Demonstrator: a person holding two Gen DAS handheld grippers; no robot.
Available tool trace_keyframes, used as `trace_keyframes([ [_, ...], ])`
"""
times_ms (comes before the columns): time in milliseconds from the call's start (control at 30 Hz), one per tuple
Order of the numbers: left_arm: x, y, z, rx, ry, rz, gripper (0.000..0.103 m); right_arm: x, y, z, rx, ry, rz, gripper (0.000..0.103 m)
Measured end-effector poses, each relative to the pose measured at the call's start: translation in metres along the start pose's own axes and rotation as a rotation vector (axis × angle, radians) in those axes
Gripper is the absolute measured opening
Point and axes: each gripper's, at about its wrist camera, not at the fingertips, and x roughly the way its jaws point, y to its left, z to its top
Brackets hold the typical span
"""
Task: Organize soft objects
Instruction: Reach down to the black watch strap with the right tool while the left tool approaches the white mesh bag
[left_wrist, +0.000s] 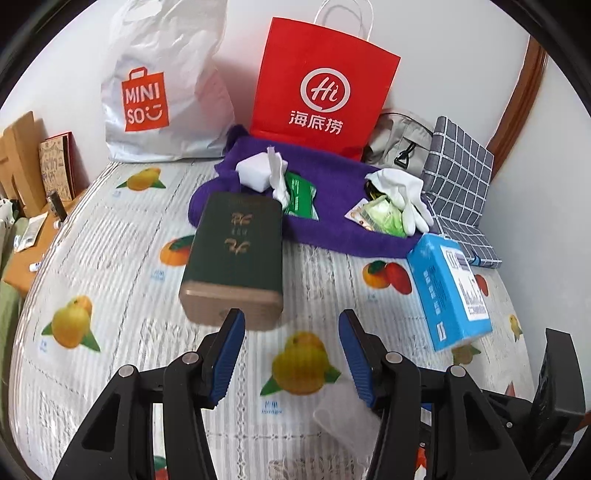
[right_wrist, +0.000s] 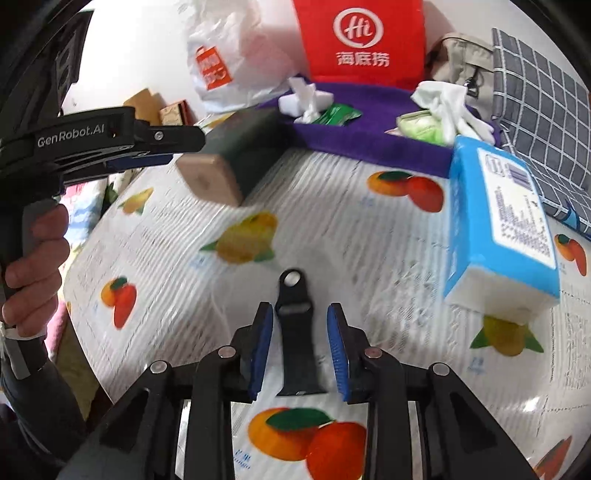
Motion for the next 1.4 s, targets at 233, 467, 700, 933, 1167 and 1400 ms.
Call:
trace_keyframes([
  [233,-0.001,0.004,-0.01,0.0,0.018,0.001,0.051,0.021,0.007,-0.011,-0.047,0.048,-0.049,0.033],
  [467,-0.014,0.002,-0.012,0.018,0.015,0.036,0.051,0.023,0.013,-0.01,-0.08,0.0,-0.091,0.021],
  [700,-0.01,-0.001,-0.029,0.047,0.054,0.083,0.051,-0.016,0.006,-0.013,-0.037,-0.092,-0.034,0.021],
  [933,0.008,-0.015,-0.047,0.088,0.109,0.079,0.051,-0.049,-0.027,-0.034,0.046,-0.131,-0.112,0.021],
  [1167,0.027,-0.048,-0.054,0.18,0.157,0.025,0.051,-0.063,-0.076,-0.054,0.179,-0.143,-0.174,0.021],
  [1400,0.047,-0.075,-0.066,0.251,0.215,-0.008,0.06,-0.062,-0.101,-0.064,0.236,-0.152,-0.173,0.021],
])
